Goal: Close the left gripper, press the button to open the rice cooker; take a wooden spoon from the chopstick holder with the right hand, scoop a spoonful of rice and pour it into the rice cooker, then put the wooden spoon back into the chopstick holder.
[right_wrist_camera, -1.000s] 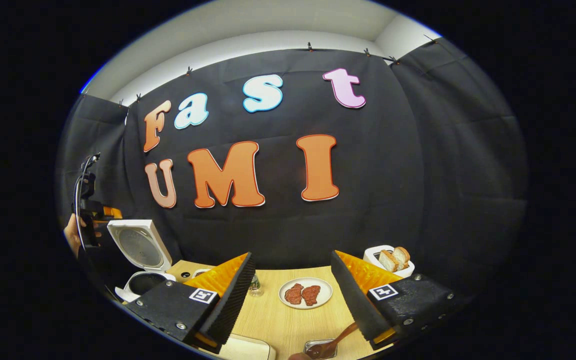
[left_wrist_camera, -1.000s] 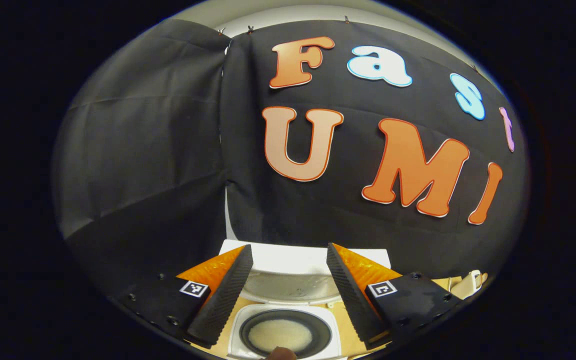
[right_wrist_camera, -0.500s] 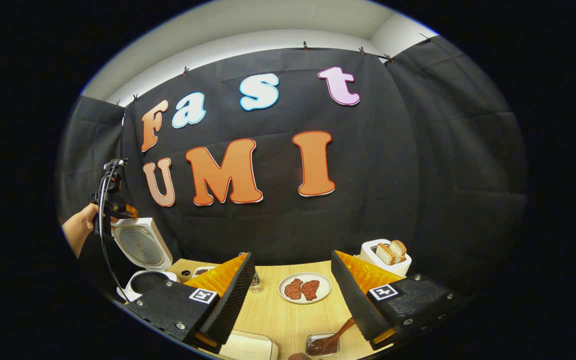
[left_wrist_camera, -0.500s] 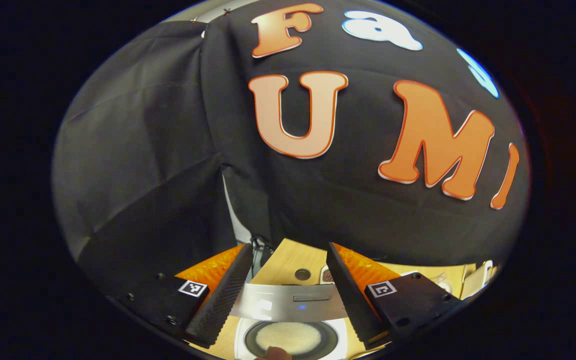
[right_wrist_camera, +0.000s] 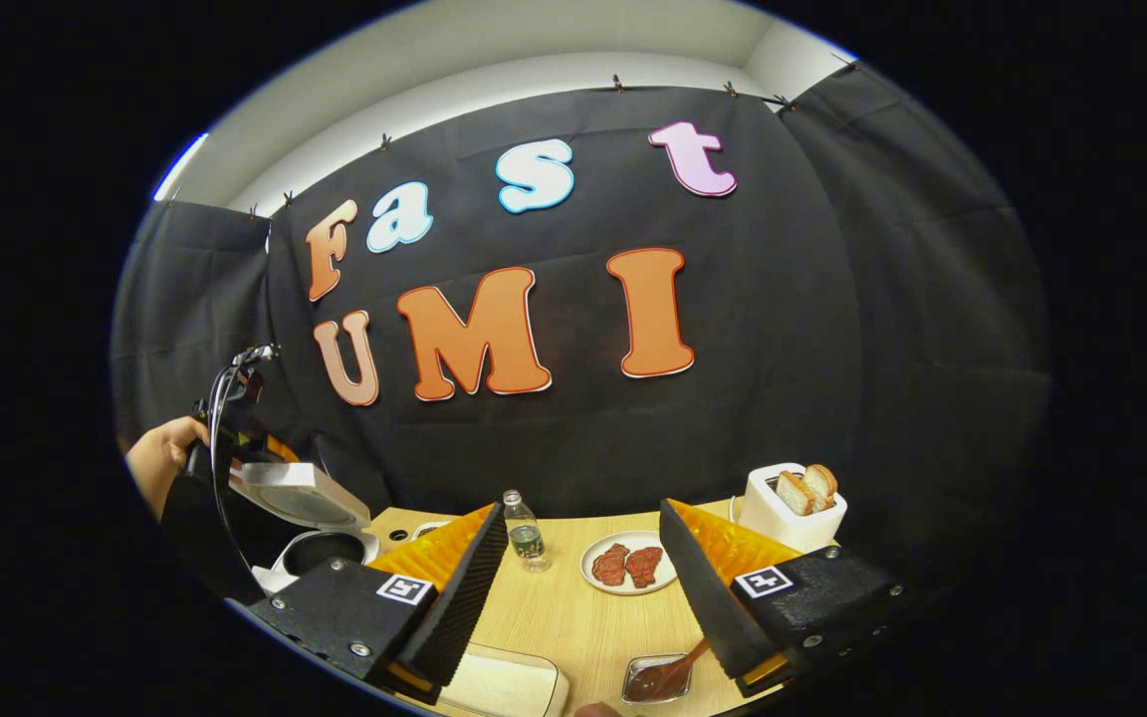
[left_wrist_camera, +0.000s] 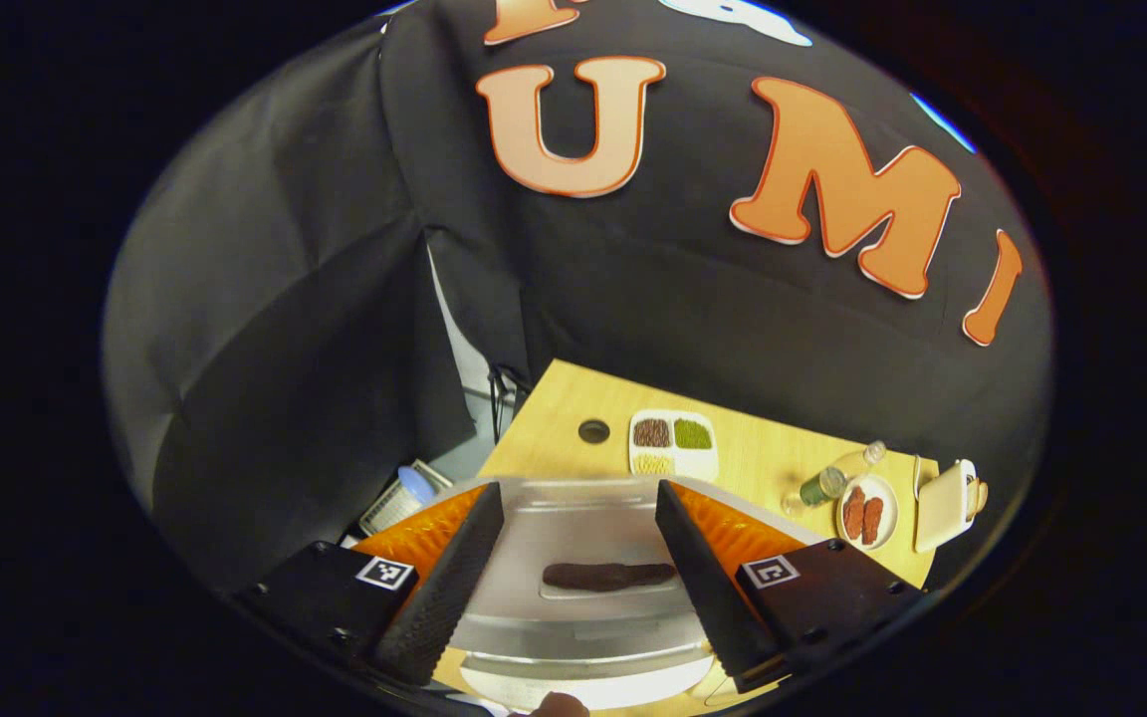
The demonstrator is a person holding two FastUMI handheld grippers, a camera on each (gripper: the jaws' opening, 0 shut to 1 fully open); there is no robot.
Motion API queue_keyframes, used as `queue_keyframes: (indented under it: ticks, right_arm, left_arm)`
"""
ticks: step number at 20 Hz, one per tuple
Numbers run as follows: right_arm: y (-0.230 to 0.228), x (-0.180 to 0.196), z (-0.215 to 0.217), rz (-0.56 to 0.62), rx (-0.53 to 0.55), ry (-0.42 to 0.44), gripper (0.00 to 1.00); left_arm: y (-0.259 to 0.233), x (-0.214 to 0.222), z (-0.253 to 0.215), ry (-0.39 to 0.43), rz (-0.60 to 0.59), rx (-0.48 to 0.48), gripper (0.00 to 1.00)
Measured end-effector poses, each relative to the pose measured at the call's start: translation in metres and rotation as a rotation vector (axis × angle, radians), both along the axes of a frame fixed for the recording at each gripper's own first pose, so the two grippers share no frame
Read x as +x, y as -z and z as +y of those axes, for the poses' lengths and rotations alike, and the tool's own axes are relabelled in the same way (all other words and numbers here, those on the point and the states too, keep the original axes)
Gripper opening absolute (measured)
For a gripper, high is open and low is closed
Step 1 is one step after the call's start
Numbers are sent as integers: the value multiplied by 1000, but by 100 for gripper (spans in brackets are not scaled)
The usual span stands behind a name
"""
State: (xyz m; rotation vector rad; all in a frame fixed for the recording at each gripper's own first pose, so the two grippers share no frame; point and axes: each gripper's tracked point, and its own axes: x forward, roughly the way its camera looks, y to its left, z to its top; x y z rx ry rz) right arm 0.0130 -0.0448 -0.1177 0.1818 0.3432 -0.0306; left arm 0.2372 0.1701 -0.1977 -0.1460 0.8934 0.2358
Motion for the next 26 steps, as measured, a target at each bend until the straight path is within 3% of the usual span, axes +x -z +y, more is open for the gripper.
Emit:
queue_keyframes:
  ticks: [3,10,11,12,13,17,21,23,26]
  right_arm:
    - [24,-7,10,46,18,-39,95]
    - [39,-7,34,83,14,-116,95]
    - [41,-7,36,88,15,-123,95]
    - [41,-6,39,90,17,-130,95]
    - [41,-5,40,89,19,-139,95]
    - [39,-1,48,86,20,-159,95]
    - [38,3,59,91,17,-191,95]
    - [33,7,66,76,6,-207,95]
    - [24,11,75,48,-12,-222,95]
  left_arm:
    - [29,-34,-8,38,36,10,98]
    - [109,-102,-23,-27,220,-36,100]
    - [116,-106,-28,-31,239,-44,100]
    - [106,-95,-27,-12,171,-15,100]
    - [114,-106,-28,-30,228,-34,100]
    - [113,-99,-26,-78,169,-27,100]
    - [106,-100,-36,-67,54,-35,100]
    - [72,-100,-47,-37,-87,-52,100]
    - [11,-109,-54,33,-281,18,100]
